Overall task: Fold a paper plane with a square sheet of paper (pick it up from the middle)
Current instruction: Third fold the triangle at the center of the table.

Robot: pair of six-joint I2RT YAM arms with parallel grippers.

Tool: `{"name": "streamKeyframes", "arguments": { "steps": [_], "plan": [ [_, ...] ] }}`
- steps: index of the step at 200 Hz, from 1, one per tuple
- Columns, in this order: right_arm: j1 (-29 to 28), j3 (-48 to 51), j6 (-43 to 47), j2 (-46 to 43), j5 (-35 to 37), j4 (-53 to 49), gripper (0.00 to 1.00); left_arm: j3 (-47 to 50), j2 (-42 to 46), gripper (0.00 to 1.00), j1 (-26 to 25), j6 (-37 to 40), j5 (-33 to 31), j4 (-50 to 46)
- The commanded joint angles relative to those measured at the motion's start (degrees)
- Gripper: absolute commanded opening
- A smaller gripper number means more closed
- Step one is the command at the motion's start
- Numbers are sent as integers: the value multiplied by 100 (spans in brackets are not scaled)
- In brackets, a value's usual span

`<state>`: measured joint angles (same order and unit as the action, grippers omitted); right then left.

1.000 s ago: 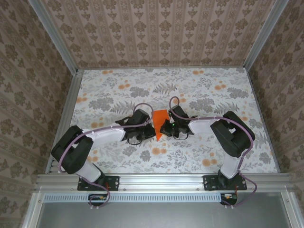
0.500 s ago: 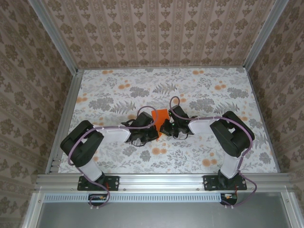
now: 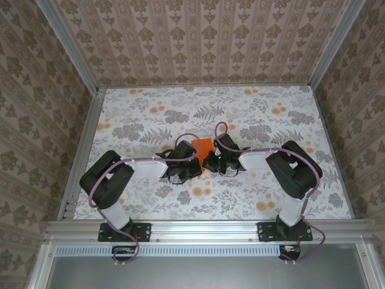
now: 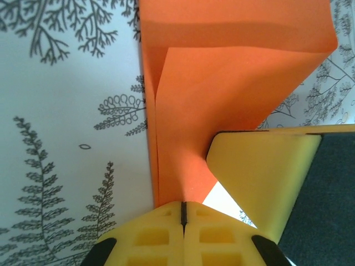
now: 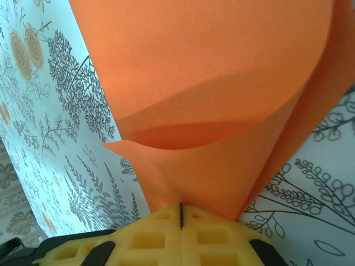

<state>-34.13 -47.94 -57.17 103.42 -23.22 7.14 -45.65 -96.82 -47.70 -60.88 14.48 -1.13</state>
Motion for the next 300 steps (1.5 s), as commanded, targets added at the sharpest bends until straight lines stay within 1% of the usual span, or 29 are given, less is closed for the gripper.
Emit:
{"name": "streamKeyframes", "arguments": {
  "steps": [1,53,118,138,187,206,249,300],
  "plan": [
    [85,-174,453,153,-334,-168,3,-183,-195,1,-20,-22,-95,-880],
    [486,-579,1519,282,-466,-791,3,-349,-369,0,-24,119,-70,-1347],
    [902,-900,1882,614,-494,-985,4,-481,-487,0,-41,226,11,-1508],
    [951,-957,1943,557,-453,-1077,4,-513,-502,0,-42,247,11,-1556],
    [867,-739,1997,-288,-676,-1137,4,-563,-542,0,-46,252,0,-1584],
    [744,-572,1958,-435,-743,-1135,4,-576,-567,0,-45,242,-6,-1576],
    [369,-470,1758,-151,-819,-1001,4,-578,-558,0,-46,236,-8,-1582],
    [310,-616,1715,418,-970,-927,3,-580,-542,0,-41,253,-6,-1608]
  ]
}}
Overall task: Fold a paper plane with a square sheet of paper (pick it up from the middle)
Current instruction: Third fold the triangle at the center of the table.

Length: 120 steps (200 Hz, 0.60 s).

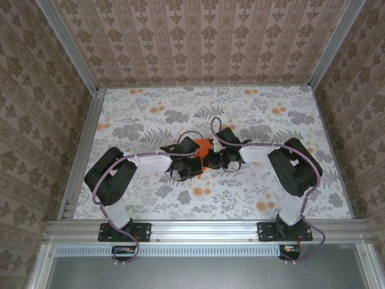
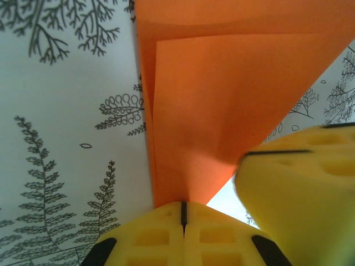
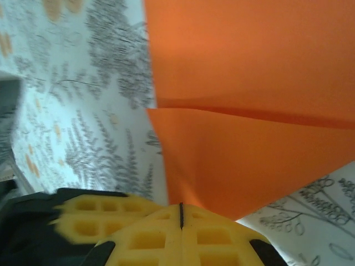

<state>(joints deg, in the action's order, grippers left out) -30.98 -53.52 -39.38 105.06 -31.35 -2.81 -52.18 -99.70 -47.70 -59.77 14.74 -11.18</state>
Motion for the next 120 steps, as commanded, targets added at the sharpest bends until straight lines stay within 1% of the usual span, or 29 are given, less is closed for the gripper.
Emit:
{"name": "streamKeyframes", "arguments": {
  "steps": [1,32,56,120],
  "plan": [
    [-4,-60,-58,257,-155,56,3,75,-253,0,-39,141,-32,-604],
    [56,-193,193,375,110,-286,3,90,-260,0,-55,165,-5,-655],
    [239,-332,352,454,349,-536,3,104,-289,0,-52,187,27,-707],
    [831,-579,437,602,532,-585,3,196,-335,0,-64,194,86,-704]
  ]
}}
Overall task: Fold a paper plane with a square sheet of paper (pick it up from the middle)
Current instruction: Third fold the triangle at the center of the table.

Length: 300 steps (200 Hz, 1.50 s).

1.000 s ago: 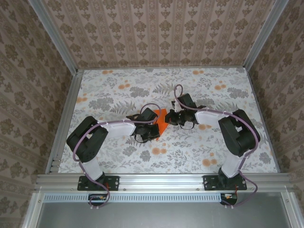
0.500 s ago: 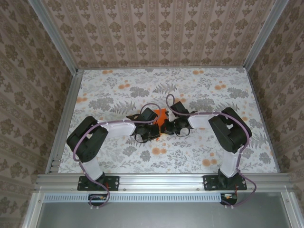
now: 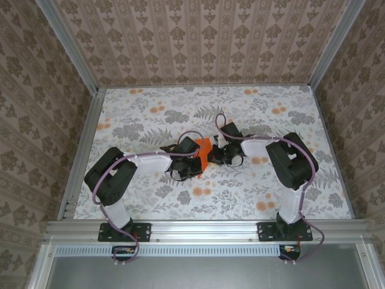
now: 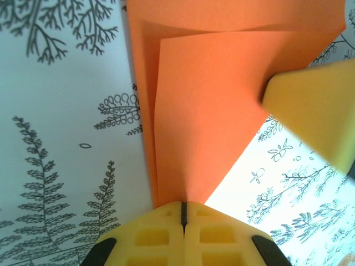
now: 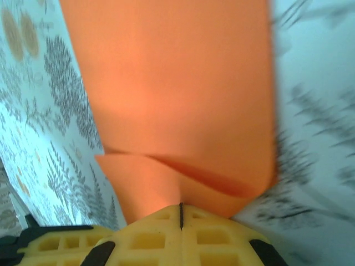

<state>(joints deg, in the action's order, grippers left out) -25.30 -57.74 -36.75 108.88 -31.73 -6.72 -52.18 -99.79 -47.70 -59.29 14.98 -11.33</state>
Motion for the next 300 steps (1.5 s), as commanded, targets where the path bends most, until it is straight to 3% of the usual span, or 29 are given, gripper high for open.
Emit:
{"name": "streamKeyframes", "arguments": {
  "steps": [1,46,106,145,174,227,300],
  "plan": [
    [271,-158,176,225,579,-196,3,198,-324,0,-64,145,60,-687],
    [623,-294,140,259,811,-204,3,188,-287,0,-68,187,58,-705],
    [711,-303,261,-595,899,-402,8,11,85,1,-84,691,44,-829],
    [711,348,176,-1516,886,-194,28,-67,735,12,-73,1187,-113,-825],
    [712,884,-3,-2015,677,80,42,-45,1004,20,-70,1254,-127,-310],
    [705,1497,-502,-1960,114,995,58,-241,545,15,-59,1070,-477,171],
    [607,1359,-579,-1257,-375,1316,56,-113,117,6,164,656,-746,307]
  ]
}}
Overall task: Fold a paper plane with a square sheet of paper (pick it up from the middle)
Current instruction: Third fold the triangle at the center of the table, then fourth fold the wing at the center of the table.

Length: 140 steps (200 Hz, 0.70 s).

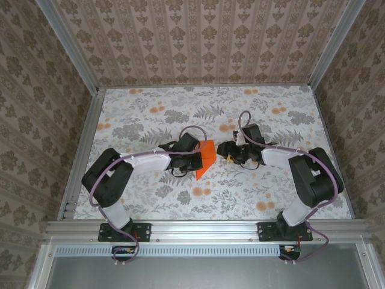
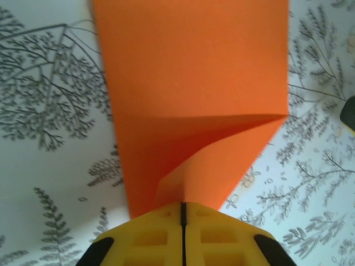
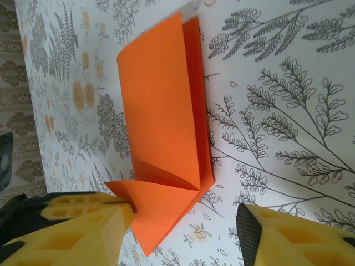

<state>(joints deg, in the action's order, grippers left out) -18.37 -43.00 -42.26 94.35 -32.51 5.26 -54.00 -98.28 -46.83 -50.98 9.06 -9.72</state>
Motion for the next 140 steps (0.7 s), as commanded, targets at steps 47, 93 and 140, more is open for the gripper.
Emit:
{"name": "streamKeyframes", "arguments": {
  "steps": [47,93,140],
  "plan": [
    [-314,-425,25,613,-440,-13,49,133,-51,5,100,-184,-212,82],
    [-396,-567,-21,851,-477,-18,45,177,-33,5,107,-175,-237,84],
    [-448,-603,-114,949,-614,92,45,213,-33,5,123,-167,-213,111]
  ]
}}
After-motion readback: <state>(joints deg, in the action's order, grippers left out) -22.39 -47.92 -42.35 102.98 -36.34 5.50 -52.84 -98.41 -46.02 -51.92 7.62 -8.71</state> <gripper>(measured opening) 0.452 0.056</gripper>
